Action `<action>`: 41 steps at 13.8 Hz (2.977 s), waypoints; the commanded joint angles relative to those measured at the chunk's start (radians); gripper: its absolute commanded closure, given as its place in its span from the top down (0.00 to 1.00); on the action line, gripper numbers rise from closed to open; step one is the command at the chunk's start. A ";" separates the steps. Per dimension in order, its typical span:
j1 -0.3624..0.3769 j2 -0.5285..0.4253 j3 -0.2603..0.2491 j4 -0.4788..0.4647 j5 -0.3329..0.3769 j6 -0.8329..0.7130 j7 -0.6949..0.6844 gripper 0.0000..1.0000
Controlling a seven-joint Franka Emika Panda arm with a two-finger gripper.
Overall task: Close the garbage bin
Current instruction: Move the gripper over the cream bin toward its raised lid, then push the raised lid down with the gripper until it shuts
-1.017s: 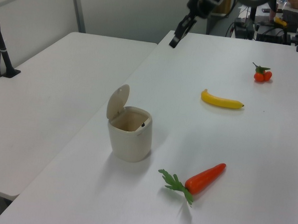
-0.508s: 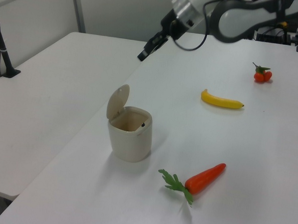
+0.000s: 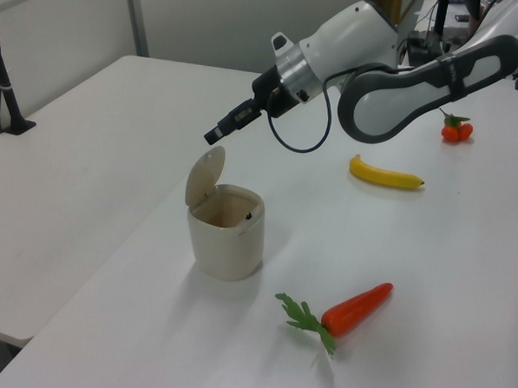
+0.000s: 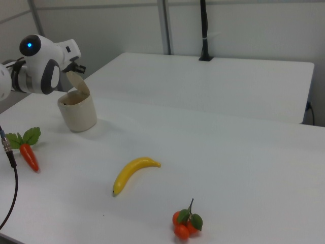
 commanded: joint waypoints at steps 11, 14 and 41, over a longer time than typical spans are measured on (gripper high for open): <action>-0.001 -0.037 0.022 -0.073 -0.019 -0.004 0.029 0.03; -0.001 -0.059 0.022 -0.078 -0.019 -0.084 0.028 0.03; -0.004 -0.024 0.086 -0.118 -0.112 -0.325 0.020 0.02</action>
